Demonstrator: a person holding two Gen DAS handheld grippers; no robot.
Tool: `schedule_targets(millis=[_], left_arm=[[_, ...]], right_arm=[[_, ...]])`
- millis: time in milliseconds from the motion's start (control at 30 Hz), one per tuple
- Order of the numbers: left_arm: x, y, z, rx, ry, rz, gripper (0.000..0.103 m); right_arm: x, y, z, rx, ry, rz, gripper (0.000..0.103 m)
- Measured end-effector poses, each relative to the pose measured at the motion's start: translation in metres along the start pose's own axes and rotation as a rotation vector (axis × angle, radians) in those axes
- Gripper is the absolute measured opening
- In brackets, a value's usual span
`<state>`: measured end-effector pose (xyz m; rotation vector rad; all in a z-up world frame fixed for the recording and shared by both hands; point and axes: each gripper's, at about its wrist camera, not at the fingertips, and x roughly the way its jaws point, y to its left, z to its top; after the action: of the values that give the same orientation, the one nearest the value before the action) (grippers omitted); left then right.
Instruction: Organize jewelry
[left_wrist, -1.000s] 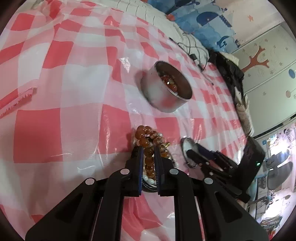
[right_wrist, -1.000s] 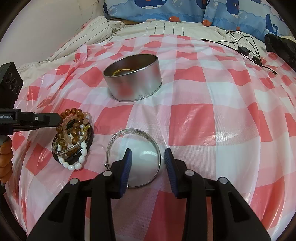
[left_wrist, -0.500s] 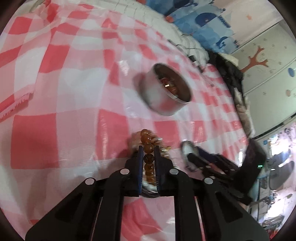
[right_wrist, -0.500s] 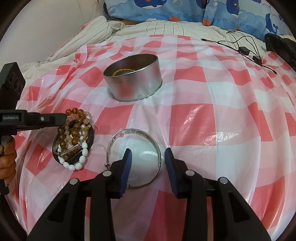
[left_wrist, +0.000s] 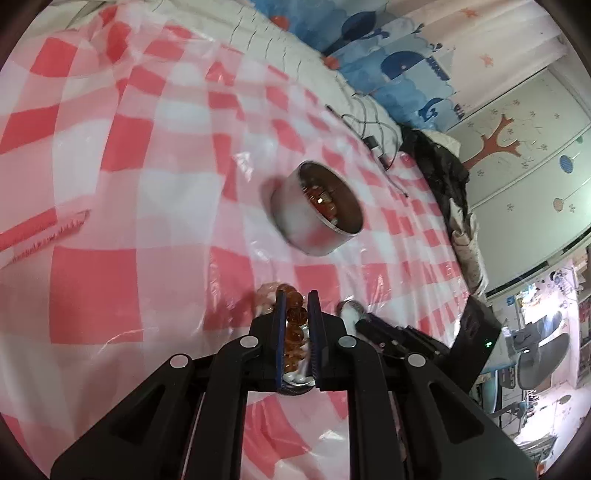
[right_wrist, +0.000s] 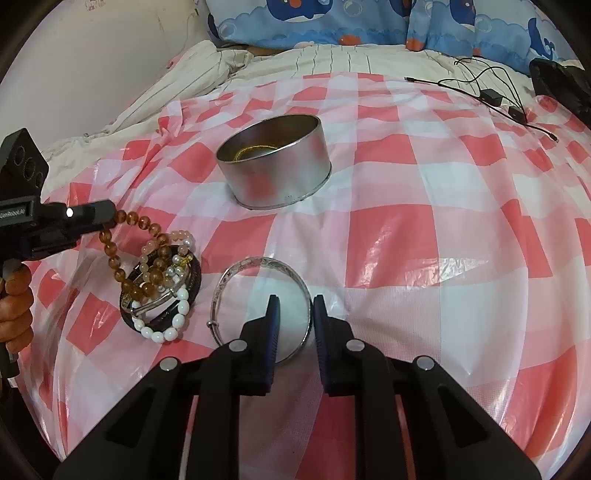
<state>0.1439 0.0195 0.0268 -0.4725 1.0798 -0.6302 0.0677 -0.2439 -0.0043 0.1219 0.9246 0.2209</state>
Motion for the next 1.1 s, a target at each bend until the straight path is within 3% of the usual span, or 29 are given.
schedule_targets(millis=[300,567,767,867,900,933,1033,1100], left_arm=[[0.022,0.011,-0.007,-0.011,0.074,0.067,0.012],[0.015,0.017,-0.006,-0.007,0.059,0.138,0.019],[0.025,0.012,-0.009,0.044,0.09,0.166,0.028],[0.031,0.003,-0.012,0.109,0.094,0.221,0.028],[0.032,0.0,-0.012,0.131,0.094,0.23,0.021],[0.032,-0.002,-0.013,0.138,0.1,0.215,0.01],[0.03,-0.005,-0.013,0.145,0.095,0.196,0.01],[0.02,-0.002,-0.009,0.105,0.066,0.113,0.01]], right_arm=[[0.005,0.001,-0.002,-0.016,0.021,-0.014,0.019],[0.005,0.0,-0.001,-0.012,0.023,-0.01,0.019],[0.005,0.001,-0.001,-0.012,0.023,-0.012,0.019],[0.005,0.001,-0.001,-0.012,0.024,-0.012,0.019],[0.005,0.001,-0.001,-0.011,0.024,-0.011,0.019],[0.005,0.001,-0.001,-0.01,0.024,-0.01,0.019],[0.005,0.0,-0.001,-0.006,0.019,-0.004,0.019],[0.004,-0.002,-0.001,0.012,0.01,0.016,0.017]])
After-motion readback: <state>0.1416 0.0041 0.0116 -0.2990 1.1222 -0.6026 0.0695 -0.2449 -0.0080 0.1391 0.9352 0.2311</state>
